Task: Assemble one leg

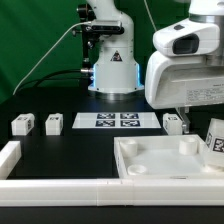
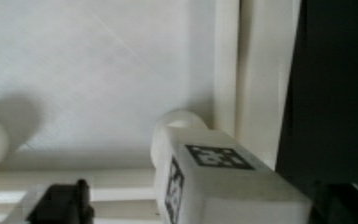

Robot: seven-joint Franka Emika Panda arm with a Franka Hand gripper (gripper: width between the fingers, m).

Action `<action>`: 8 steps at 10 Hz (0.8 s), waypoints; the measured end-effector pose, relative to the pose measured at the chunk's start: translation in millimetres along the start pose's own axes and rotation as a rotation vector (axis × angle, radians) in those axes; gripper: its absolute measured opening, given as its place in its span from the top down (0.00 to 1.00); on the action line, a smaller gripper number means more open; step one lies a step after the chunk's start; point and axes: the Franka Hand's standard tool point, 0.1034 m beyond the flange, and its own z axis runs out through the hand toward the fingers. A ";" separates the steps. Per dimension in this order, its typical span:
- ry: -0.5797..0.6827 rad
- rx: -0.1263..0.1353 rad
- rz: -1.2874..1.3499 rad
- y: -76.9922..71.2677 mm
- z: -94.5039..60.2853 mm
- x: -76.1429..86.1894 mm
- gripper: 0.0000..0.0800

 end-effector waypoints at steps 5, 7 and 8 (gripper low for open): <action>0.021 0.010 -0.049 3.2 0.0 1.8 0.64; 0.021 0.012 -0.029 2.6 0.0 1.9 0.64; 0.021 0.015 0.083 1.1 0.0 1.9 0.64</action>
Offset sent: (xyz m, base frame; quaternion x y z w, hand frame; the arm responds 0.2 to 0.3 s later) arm 0.0016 -0.0012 -0.0010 -0.0009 -0.0145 -0.1109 0.9937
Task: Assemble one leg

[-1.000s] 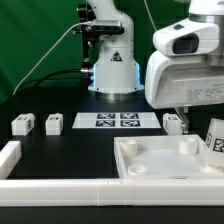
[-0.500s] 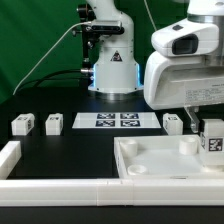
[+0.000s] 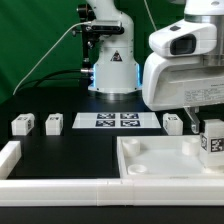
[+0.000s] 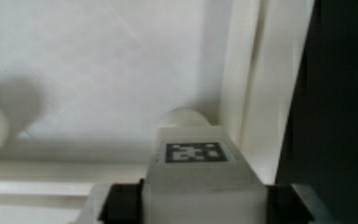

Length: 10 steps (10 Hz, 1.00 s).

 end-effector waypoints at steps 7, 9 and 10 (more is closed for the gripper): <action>0.000 0.045 0.891 -9.6 1.0 1.6 0.63; -0.008 0.040 1.015 -15.5 1.3 -0.4 0.63; -0.008 0.040 1.002 -20.7 1.6 -1.2 0.63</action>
Offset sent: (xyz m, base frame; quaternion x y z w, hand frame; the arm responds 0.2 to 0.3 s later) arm -0.0043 -0.0091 -0.0081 -0.0128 0.0079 0.3634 0.9315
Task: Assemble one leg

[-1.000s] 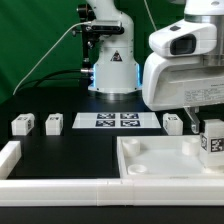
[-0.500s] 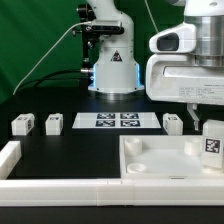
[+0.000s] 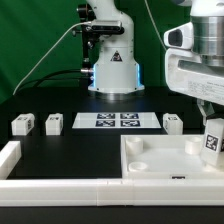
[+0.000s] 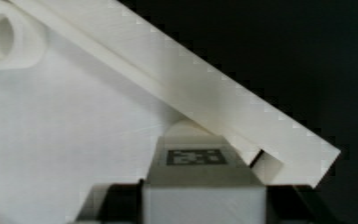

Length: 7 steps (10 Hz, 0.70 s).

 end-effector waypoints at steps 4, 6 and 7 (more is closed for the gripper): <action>0.003 -0.004 -0.157 -1.1 1.0 -4.0 0.20; 0.002 -0.005 -0.428 -1.3 1.6 -5.1 0.19; 0.000 -0.006 -0.573 -0.9 2.5 -5.1 0.19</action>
Offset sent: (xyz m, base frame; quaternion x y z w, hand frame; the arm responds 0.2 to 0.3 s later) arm -0.0020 0.0024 0.0017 -0.0119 0.0108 -0.0217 0.9996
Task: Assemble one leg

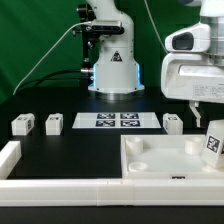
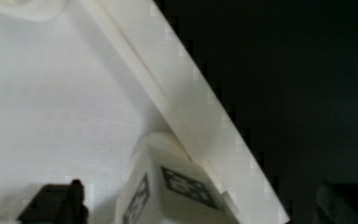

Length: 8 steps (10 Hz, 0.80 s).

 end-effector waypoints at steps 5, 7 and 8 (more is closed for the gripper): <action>-0.007 -0.008 -0.561 4.2 2.3 0.6 0.19; -0.007 -0.014 -0.815 8.1 1.9 3.5 0.19; -0.007 -0.019 -0.921 10.0 1.7 4.8 0.19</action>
Offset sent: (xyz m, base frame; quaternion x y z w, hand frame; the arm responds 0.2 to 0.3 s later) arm 0.0038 -0.0031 0.0003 -0.0127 0.0099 -0.3302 0.9438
